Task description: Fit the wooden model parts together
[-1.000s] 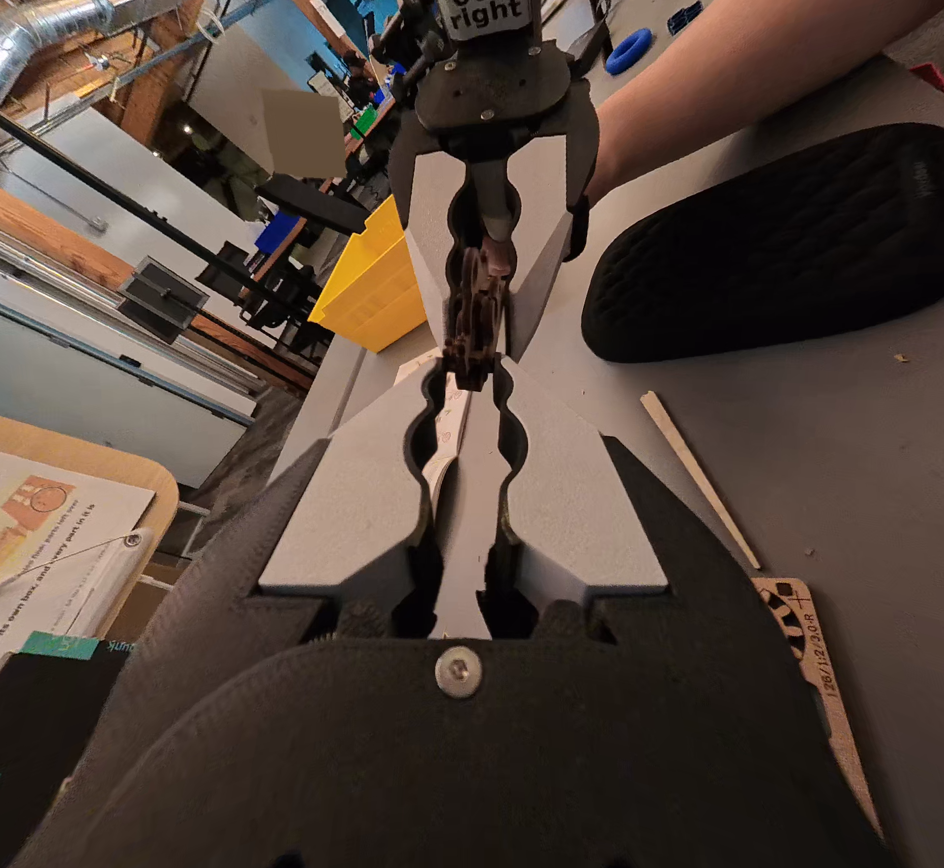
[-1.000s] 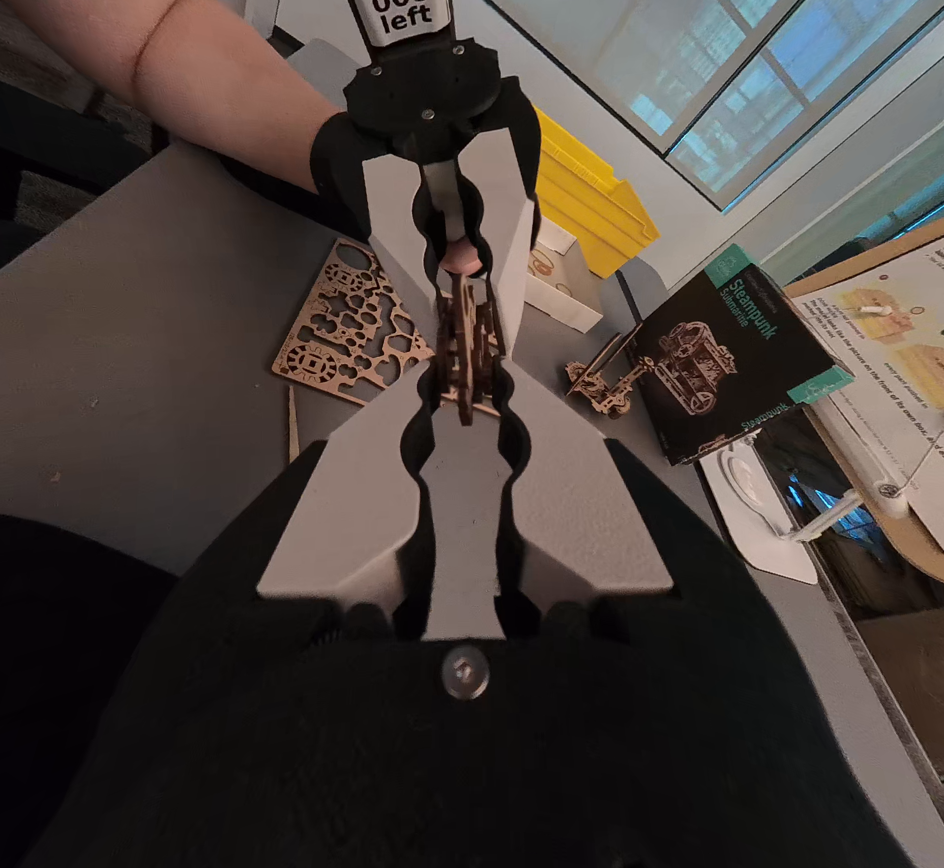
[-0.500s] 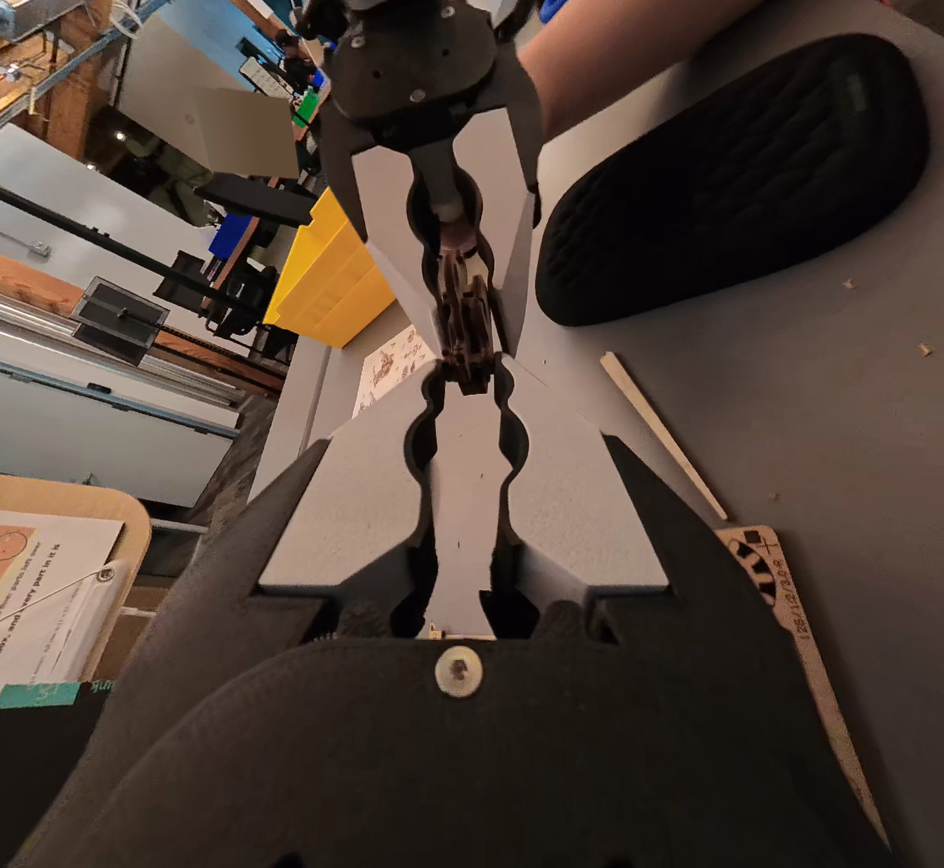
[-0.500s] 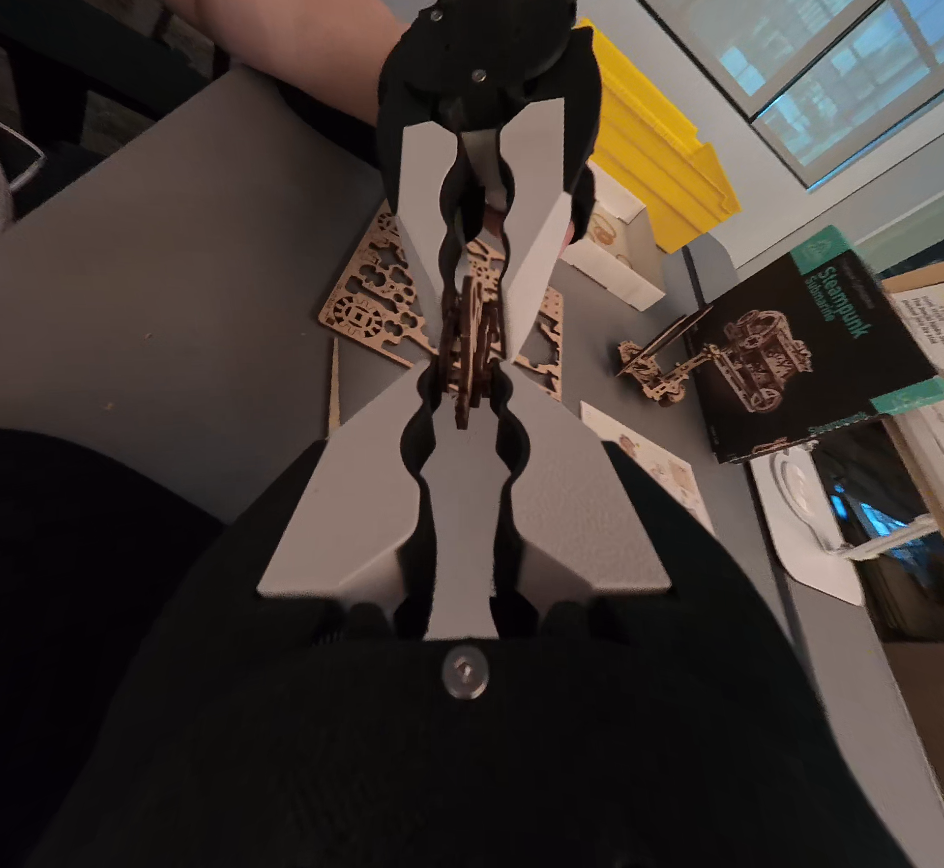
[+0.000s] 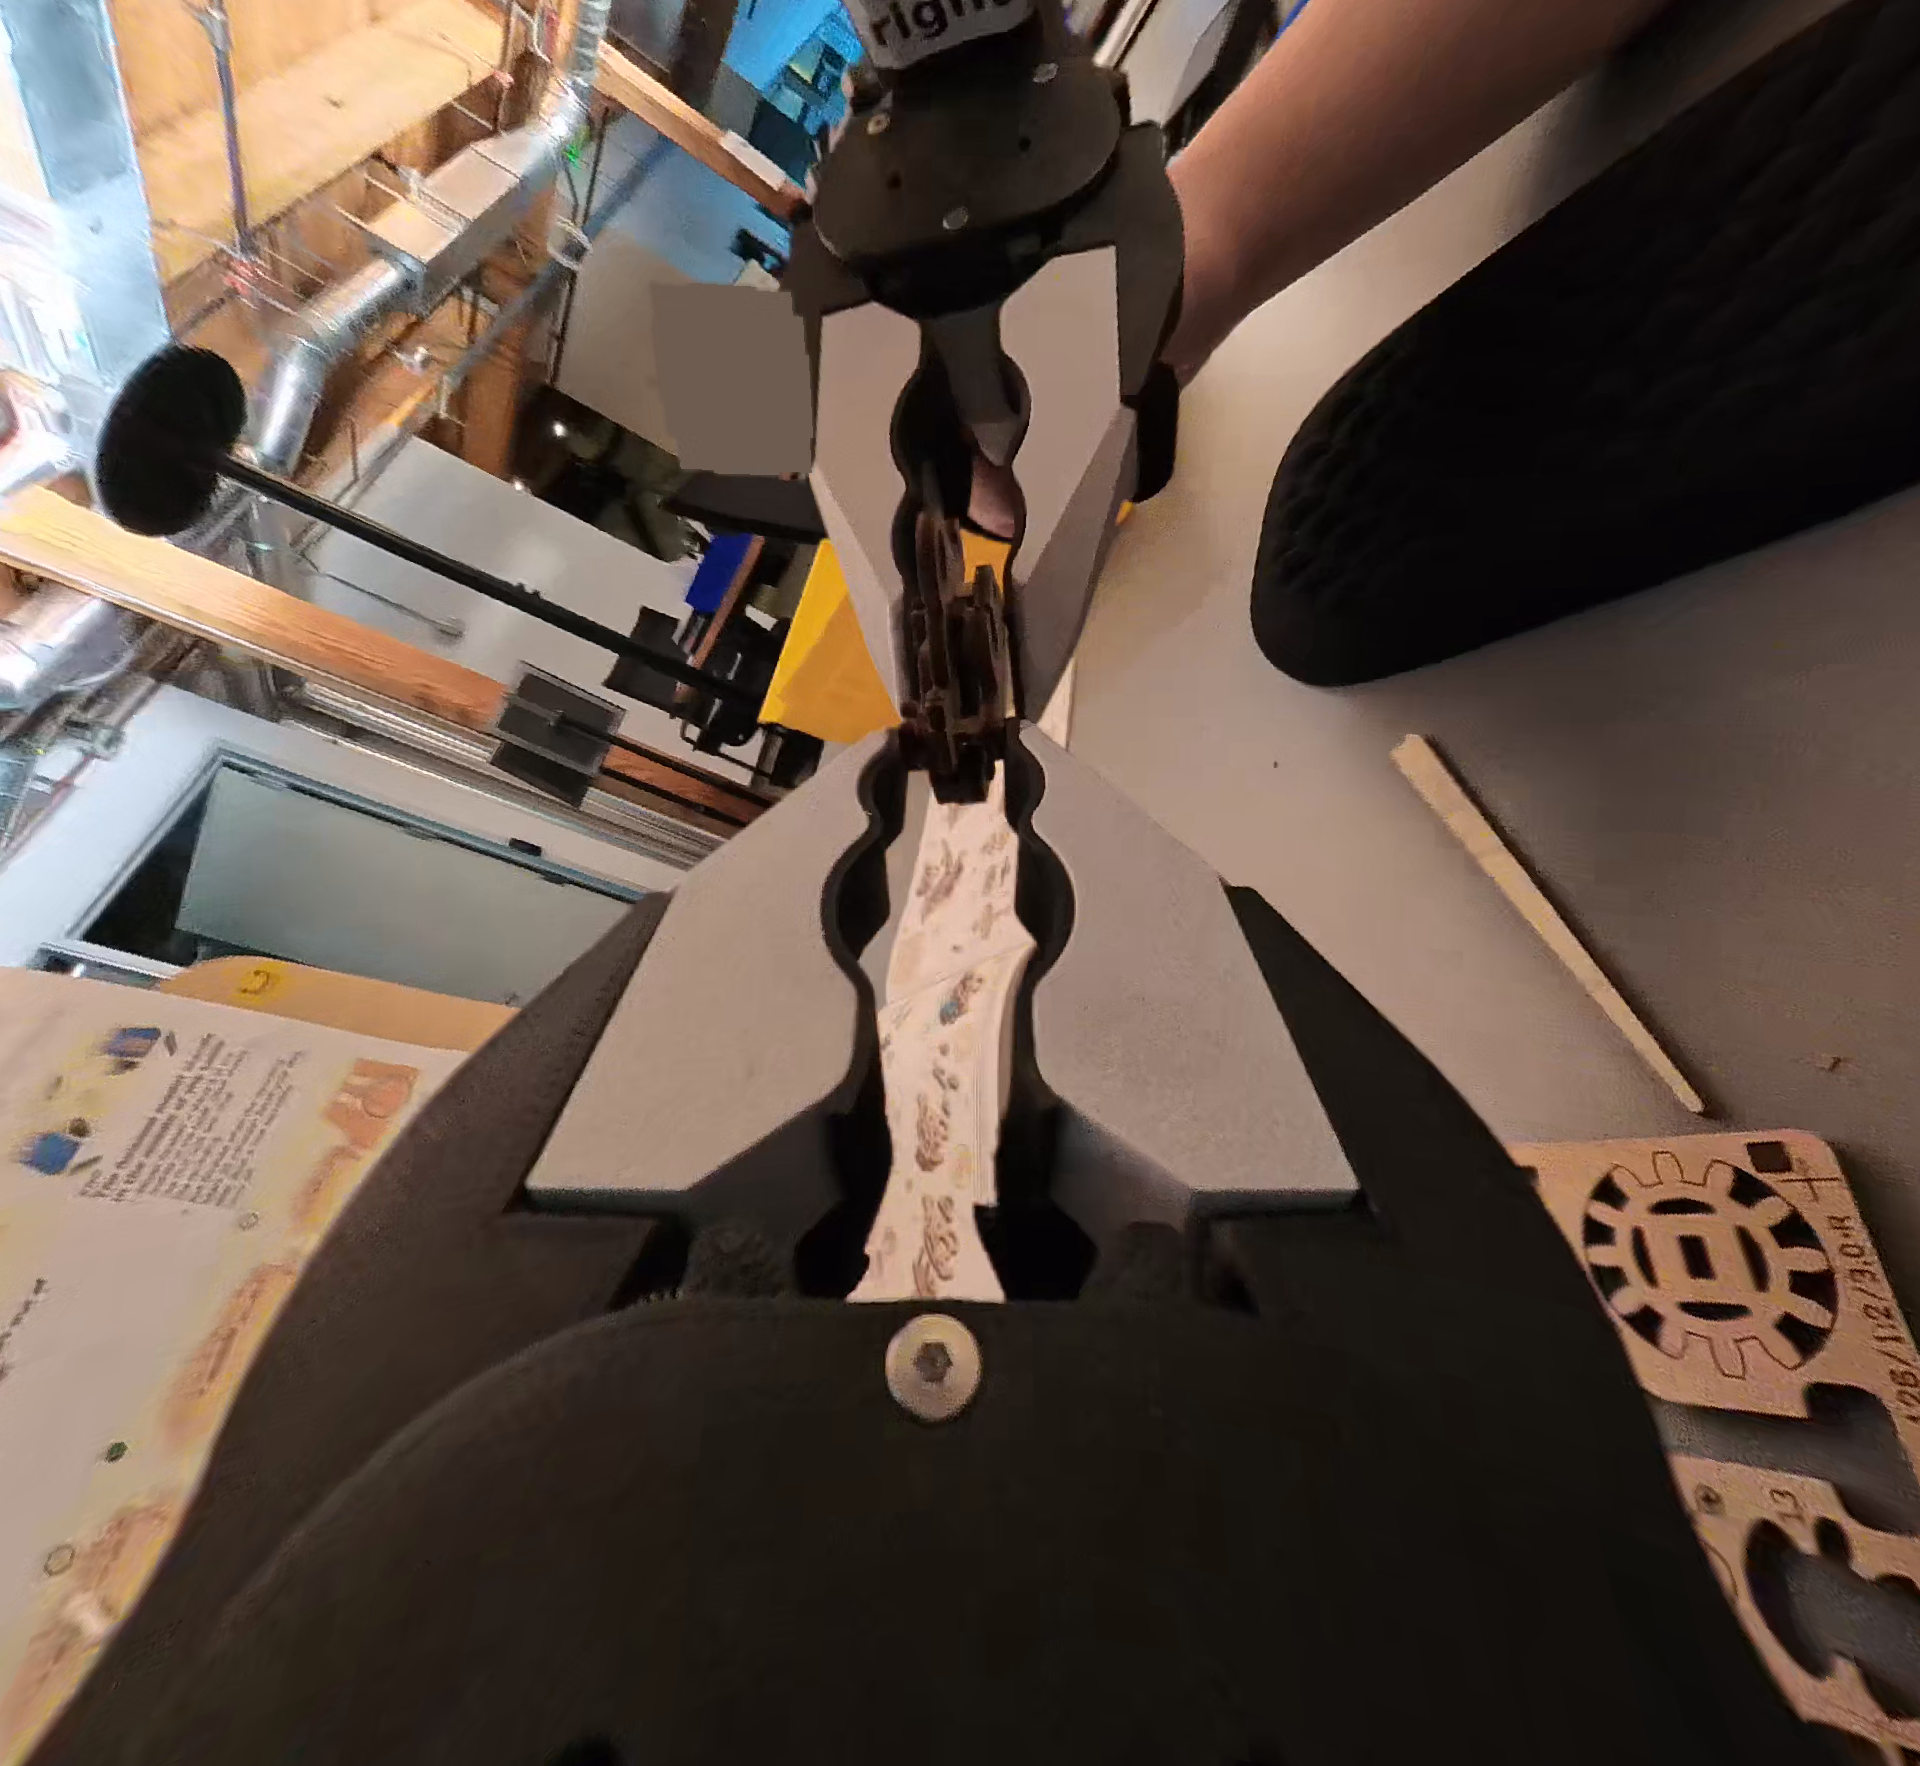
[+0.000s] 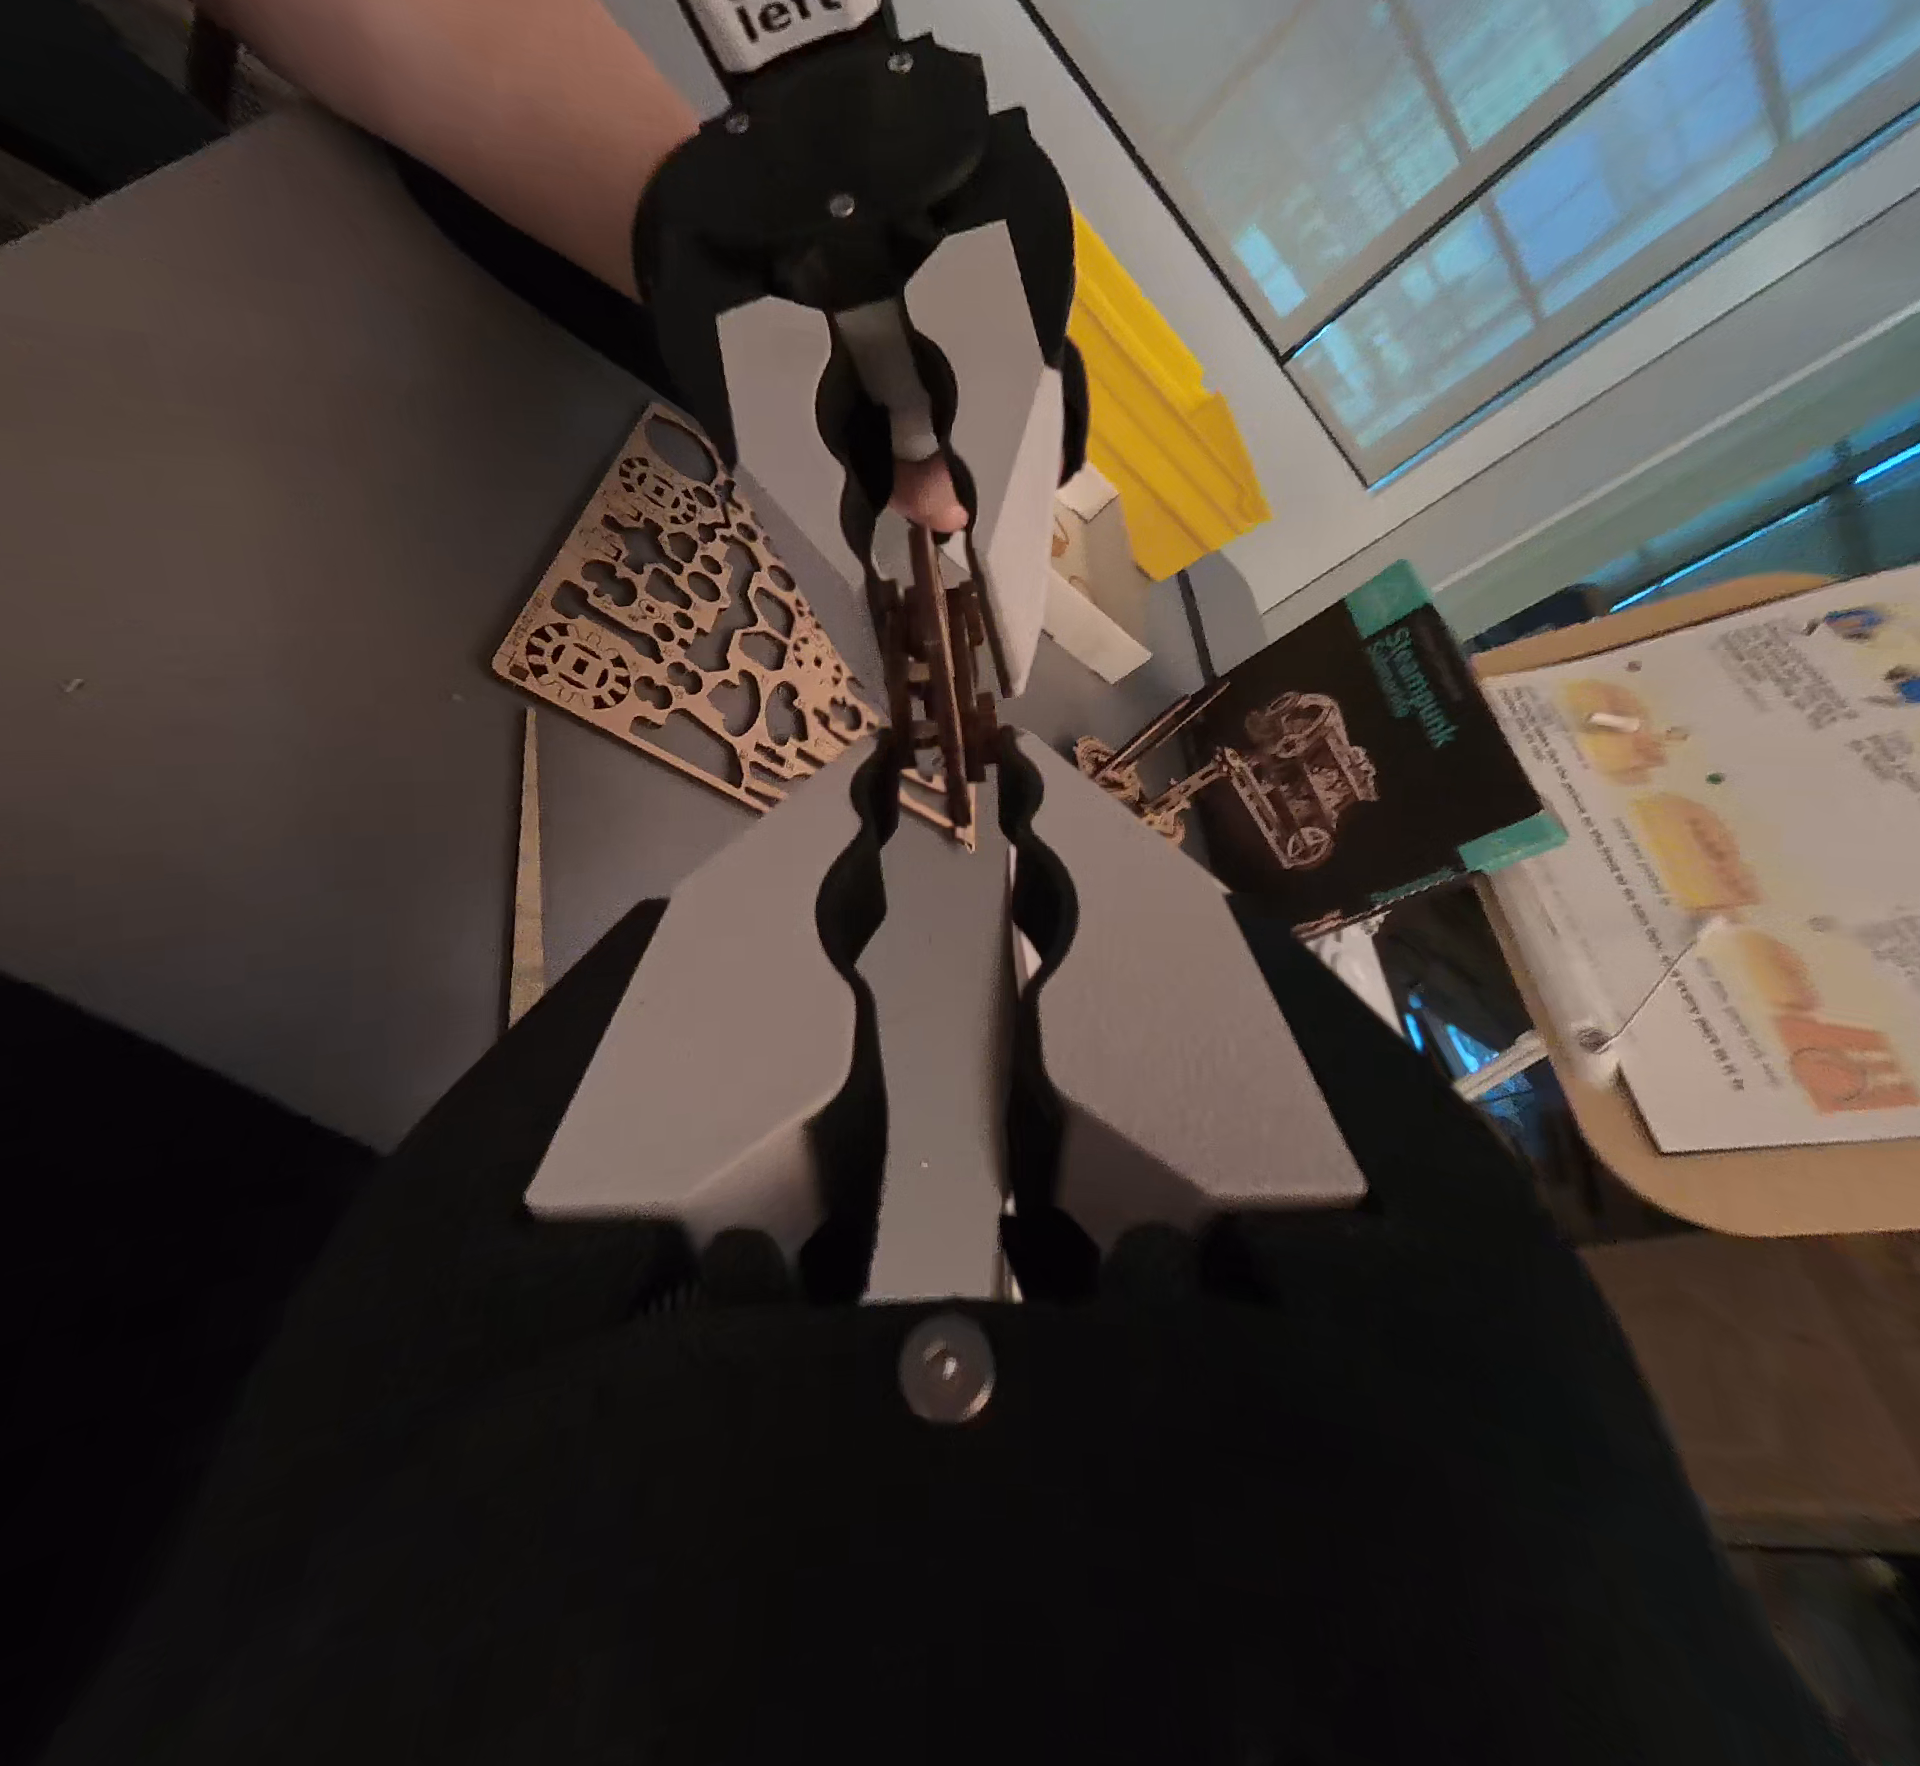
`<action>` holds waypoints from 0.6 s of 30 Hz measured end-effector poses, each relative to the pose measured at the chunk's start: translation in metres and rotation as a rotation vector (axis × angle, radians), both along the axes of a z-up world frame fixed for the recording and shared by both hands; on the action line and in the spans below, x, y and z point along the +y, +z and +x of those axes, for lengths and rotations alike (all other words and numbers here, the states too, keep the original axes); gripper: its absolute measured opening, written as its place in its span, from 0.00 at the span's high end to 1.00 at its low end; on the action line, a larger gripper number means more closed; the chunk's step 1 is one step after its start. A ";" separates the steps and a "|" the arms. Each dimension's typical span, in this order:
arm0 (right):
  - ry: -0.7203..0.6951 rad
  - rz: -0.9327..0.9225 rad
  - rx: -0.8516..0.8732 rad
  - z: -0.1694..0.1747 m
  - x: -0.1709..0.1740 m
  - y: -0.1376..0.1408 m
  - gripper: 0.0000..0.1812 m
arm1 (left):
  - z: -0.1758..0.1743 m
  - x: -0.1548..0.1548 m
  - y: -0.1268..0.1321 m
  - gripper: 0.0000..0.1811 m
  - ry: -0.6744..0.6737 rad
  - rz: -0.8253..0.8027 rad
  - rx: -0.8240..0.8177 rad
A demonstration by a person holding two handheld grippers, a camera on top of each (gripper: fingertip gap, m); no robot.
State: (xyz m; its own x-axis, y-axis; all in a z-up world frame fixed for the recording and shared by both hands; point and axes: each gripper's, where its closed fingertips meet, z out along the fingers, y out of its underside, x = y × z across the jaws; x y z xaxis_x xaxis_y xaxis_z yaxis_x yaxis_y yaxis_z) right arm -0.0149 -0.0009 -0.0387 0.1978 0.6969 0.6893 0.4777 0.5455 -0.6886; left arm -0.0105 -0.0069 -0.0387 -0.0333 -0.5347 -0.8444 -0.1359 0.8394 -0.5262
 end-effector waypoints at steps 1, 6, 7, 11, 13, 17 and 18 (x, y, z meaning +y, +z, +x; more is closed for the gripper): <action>-0.002 0.013 -0.004 0.000 -0.001 0.001 0.91 | 0.000 -0.001 0.001 0.91 -0.006 0.001 -0.005; -0.047 0.078 -0.054 0.000 0.003 -0.001 0.91 | -0.001 0.002 -0.001 0.91 0.016 0.074 -0.008; -0.052 0.097 -0.059 0.001 0.002 0.000 0.92 | -0.001 0.002 0.000 0.91 0.018 0.079 -0.016; -0.061 0.097 -0.040 -0.002 -0.001 0.008 0.92 | -0.003 -0.001 0.008 0.91 0.004 0.060 -0.044; -0.068 0.104 -0.053 -0.002 -0.002 0.008 0.92 | -0.003 -0.001 0.007 0.91 0.006 0.061 -0.041; -0.080 0.132 -0.064 -0.001 0.000 0.009 0.92 | -0.003 0.000 0.008 0.91 0.016 0.067 -0.044; -0.082 0.143 -0.059 -0.002 0.000 0.010 0.92 | -0.003 0.001 0.009 0.91 0.023 0.087 -0.051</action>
State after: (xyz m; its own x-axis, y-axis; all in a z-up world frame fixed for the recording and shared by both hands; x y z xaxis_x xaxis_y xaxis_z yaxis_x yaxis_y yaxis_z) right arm -0.0166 -0.0005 -0.0287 0.2060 0.5745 0.7921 0.5618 0.5933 -0.5765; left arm -0.0137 -0.0057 -0.0301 0.0224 -0.4596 -0.8878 -0.1310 0.8791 -0.4584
